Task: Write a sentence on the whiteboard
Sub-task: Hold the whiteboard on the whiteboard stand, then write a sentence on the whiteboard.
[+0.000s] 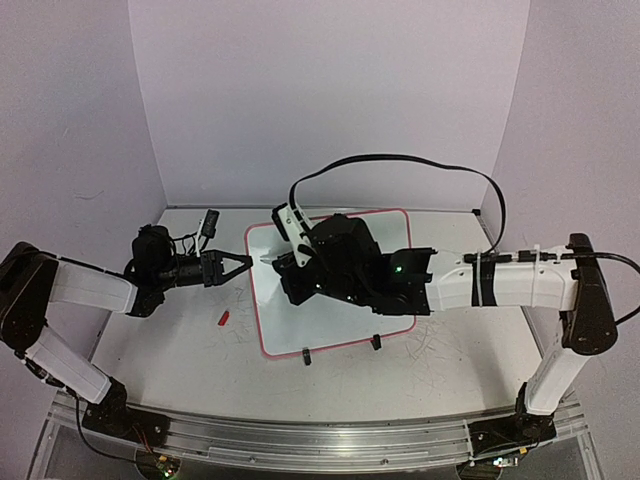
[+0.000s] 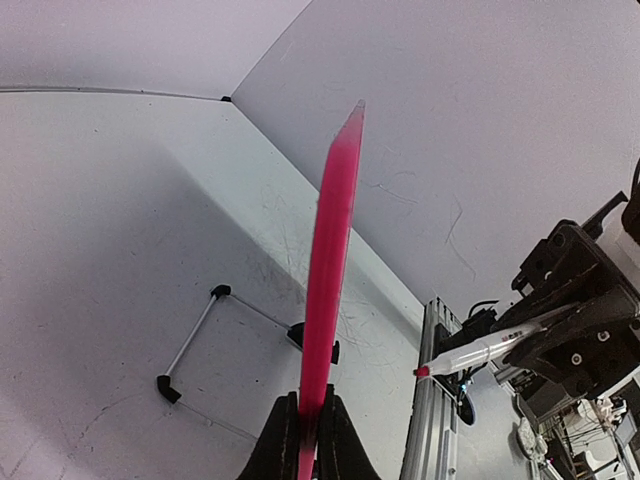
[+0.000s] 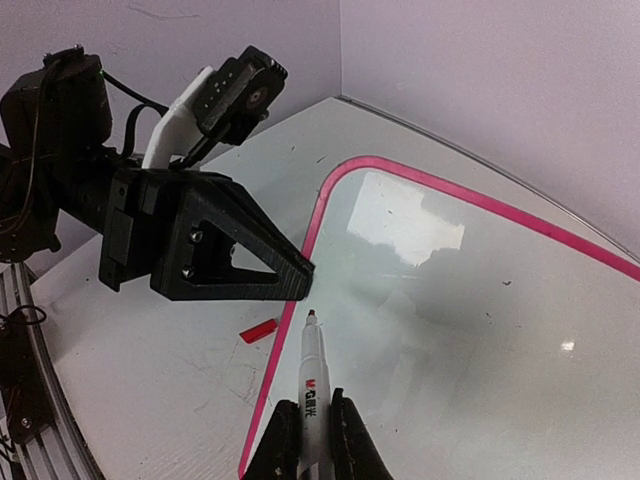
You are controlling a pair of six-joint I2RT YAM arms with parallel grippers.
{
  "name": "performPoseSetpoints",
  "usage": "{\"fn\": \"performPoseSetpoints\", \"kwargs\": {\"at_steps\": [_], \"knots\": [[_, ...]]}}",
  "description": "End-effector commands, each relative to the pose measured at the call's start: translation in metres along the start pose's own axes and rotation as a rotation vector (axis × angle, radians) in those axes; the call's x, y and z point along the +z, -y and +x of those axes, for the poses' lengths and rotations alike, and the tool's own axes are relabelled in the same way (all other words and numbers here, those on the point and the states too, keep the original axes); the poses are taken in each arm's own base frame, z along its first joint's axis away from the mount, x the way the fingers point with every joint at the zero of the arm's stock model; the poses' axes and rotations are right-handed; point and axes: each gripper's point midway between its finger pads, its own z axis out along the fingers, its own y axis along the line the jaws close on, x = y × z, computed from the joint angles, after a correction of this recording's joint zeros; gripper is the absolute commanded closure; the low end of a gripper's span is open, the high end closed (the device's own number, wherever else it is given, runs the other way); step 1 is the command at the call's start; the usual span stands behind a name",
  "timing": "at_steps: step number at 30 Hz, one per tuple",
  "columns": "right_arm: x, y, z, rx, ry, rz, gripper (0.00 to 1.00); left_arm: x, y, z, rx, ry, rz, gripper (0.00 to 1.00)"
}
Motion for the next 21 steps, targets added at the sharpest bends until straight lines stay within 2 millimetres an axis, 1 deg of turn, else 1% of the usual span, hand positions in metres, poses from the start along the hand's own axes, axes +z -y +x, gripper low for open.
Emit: {"fn": "performPoseSetpoints", "kwargs": {"at_steps": [1, 5, 9, 21], "knots": [[0.0031, -0.0019, -0.0117, 0.021, 0.026, 0.024, 1.00, 0.0068, 0.0135, -0.0152, 0.069, 0.018, 0.055, 0.96], [0.0055, 0.0017, -0.0086, 0.029, 0.018, 0.048, 1.00, 0.0076, 0.0139, -0.0130, 0.075, 0.013, 0.058, 1.00], [0.0031, 0.0067, -0.0090, 0.035, 0.024, 0.074, 1.00, 0.0070, 0.0129, -0.0125, 0.080, 0.014, 0.054, 1.00], [0.0097, 0.0053, -0.0063, 0.032, 0.017, 0.077, 1.00, 0.0061, 0.0178, -0.0137, 0.087, 0.016, 0.064, 1.00]]}}
